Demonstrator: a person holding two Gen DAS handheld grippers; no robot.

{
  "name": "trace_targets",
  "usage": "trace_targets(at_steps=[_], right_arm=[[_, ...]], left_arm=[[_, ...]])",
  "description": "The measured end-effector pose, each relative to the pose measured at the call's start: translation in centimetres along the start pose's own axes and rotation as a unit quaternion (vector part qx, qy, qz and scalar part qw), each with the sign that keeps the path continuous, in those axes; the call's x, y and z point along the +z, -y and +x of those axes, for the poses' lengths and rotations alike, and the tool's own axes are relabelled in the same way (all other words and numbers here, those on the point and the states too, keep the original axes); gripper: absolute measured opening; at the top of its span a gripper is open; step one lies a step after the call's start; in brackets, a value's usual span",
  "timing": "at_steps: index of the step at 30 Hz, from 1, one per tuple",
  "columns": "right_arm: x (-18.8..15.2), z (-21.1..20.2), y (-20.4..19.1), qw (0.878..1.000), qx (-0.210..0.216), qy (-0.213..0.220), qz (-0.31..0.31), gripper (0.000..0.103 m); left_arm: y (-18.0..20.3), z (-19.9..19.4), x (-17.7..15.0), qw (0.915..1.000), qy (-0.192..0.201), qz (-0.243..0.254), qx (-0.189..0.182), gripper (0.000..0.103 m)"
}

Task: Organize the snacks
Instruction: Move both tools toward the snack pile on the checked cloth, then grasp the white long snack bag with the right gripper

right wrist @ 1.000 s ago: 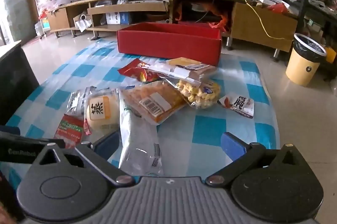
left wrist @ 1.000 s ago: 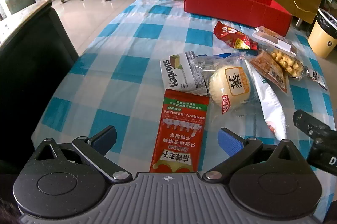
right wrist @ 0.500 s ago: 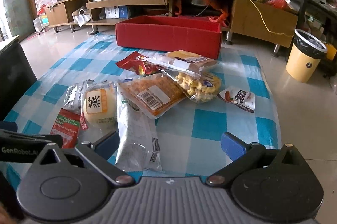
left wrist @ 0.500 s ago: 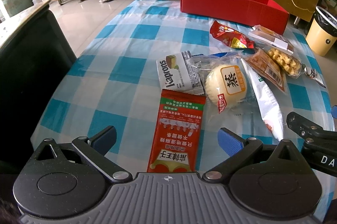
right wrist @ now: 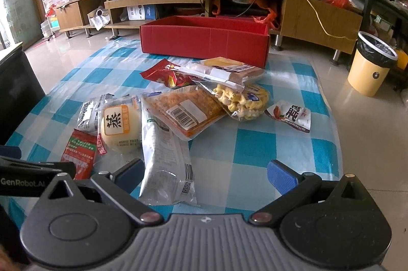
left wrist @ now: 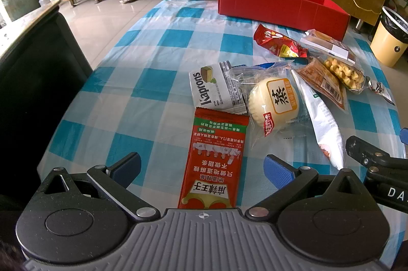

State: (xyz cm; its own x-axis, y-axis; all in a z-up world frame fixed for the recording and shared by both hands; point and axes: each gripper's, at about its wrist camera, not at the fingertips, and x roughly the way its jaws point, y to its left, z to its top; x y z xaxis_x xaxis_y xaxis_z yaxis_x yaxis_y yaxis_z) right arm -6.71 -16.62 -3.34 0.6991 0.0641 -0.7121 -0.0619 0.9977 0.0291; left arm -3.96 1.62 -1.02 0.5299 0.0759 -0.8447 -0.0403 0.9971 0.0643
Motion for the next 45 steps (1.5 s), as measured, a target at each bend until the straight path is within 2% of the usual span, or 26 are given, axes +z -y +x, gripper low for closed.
trace_targets(at_steps=[16, 33, 43, 45], right_arm=[[0.0, 0.3, -0.1, 1.0, 0.007, -0.016, -0.001, 0.1], [1.3, 1.6, 0.0, 0.999, 0.006, -0.033, -0.01, 0.1], [3.3, 4.8, -1.3, 0.997, 0.053, -0.06, -0.02, 0.1], [3.4, 5.5, -1.5, 0.995, 0.062, -0.071, -0.023, 0.096]], left_arm=[[0.3, 0.2, -0.2, 1.0, -0.004, 0.005, -0.001, 0.103], [0.5, 1.8, -0.1, 0.9992, -0.036, 0.012, 0.009, 0.103], [0.3, 3.3, 0.2, 0.9982, -0.058, 0.005, 0.017, 0.103], [0.3, 3.6, 0.2, 0.9979, -0.063, 0.005, 0.018, 0.103]])
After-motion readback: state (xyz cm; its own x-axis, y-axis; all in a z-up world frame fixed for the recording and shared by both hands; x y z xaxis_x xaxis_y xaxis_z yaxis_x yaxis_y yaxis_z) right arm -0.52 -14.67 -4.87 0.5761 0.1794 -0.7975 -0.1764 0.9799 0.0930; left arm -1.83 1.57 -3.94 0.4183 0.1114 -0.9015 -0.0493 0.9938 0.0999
